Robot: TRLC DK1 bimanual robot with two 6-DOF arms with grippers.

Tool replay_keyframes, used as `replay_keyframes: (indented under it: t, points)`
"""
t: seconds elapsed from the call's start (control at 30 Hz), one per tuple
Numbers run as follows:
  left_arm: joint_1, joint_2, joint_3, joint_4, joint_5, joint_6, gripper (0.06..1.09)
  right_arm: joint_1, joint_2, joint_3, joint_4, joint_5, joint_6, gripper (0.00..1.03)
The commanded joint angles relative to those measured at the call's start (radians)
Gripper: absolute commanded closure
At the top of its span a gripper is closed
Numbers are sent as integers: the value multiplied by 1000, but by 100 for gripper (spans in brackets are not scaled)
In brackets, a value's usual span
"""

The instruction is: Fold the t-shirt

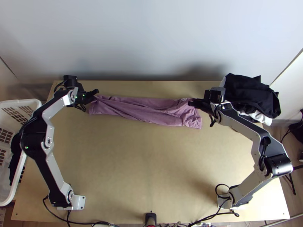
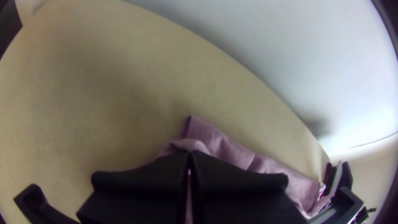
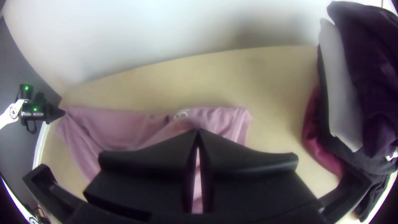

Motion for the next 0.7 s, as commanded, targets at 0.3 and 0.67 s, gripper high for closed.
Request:
replay_keyframes:
  t: [0.3,0.67]
  points:
    - [-3,-87,19,-126,19,-36,29,17,-79,-61,-64,3,2,3]
    - [59,-230,-146,-123,124,4,29,26,-459,-183,-195,3,5,4]
